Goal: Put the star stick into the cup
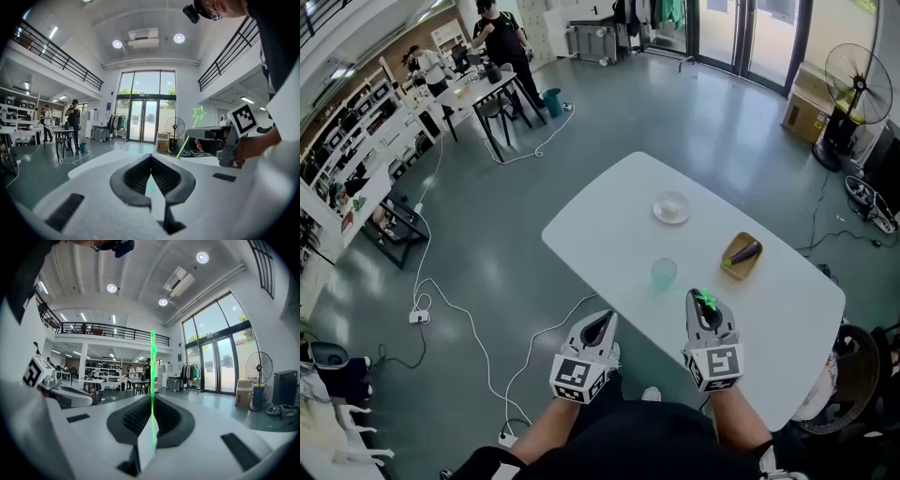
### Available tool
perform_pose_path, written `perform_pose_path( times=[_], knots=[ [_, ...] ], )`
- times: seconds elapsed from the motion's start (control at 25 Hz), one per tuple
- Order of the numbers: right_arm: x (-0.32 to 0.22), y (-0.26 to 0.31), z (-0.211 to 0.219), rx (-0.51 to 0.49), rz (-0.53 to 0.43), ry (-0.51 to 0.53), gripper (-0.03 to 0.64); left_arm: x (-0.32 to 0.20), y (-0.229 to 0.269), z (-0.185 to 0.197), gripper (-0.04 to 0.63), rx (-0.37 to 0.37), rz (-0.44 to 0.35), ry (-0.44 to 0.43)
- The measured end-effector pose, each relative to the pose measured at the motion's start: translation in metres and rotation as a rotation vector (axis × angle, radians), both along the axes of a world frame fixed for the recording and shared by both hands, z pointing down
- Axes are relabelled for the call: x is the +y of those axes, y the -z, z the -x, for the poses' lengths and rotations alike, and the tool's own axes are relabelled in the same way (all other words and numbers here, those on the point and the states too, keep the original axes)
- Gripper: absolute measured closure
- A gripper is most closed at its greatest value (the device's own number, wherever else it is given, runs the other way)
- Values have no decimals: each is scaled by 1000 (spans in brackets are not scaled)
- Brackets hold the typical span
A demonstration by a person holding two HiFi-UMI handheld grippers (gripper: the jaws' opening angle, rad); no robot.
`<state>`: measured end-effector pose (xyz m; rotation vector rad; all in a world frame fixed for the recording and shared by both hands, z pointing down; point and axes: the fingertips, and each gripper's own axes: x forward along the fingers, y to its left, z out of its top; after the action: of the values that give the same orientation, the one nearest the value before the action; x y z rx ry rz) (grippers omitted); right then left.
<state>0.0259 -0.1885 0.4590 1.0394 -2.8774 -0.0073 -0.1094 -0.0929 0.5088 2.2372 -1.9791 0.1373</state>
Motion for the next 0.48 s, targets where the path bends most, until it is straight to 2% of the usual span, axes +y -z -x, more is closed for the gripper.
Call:
perform_pose_path(
  times=[0.24,0.48],
  knots=[
    [-33,-6,43,9,16,-39,598,-45,1,44,589,-7,-1,-56],
    [-69,-28,60,44,66,-122,598,-96,-6,67,589,3,22,-146]
  ],
)
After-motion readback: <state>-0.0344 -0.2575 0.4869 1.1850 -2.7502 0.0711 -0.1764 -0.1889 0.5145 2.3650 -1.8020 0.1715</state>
